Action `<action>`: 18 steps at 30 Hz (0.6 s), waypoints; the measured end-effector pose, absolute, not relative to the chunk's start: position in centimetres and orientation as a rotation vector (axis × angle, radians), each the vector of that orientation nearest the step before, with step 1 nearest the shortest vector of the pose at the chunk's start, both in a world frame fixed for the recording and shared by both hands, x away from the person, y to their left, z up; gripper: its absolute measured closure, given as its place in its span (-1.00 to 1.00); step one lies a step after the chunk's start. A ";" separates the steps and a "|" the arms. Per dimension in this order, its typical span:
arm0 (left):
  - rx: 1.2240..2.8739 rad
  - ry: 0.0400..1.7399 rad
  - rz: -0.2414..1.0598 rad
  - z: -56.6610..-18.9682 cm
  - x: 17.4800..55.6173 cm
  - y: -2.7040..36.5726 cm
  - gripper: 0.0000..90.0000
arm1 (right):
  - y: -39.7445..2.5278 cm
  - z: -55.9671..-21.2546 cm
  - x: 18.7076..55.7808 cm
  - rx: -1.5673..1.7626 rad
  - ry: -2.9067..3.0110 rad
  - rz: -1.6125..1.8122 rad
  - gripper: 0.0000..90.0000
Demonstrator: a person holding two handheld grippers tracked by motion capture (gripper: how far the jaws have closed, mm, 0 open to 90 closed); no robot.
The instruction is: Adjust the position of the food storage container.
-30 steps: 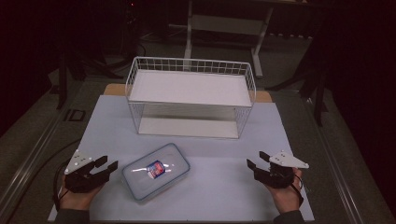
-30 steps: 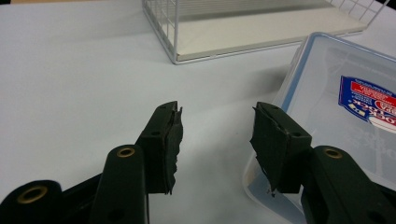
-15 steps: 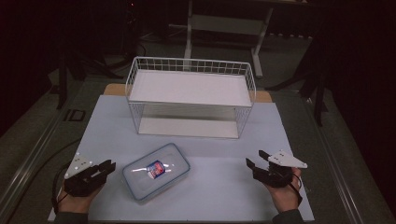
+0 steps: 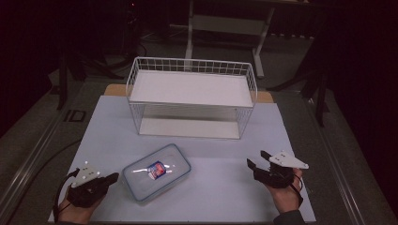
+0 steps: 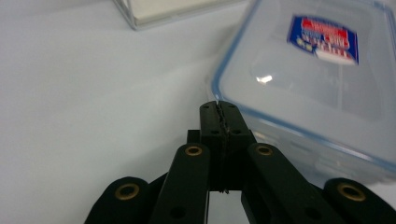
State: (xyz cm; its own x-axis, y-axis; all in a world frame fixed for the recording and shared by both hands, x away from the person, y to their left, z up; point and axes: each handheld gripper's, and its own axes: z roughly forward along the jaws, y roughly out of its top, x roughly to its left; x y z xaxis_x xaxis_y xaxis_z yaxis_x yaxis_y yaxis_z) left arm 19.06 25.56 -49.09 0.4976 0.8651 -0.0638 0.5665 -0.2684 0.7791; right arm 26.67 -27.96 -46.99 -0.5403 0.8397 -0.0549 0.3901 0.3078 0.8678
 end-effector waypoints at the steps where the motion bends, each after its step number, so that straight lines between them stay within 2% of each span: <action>1: 1.965 1.177 0.488 -49.1 19.1 25.6 1.00 | -28.0 -47.0 26.7 1.088 2.071 1.163 -0.19; 18: 2.140 1.057 0.429 -49.5 17.6 23.8 1.00 | -27.9 -47.2 26.8 1.077 2.081 1.156 -0.20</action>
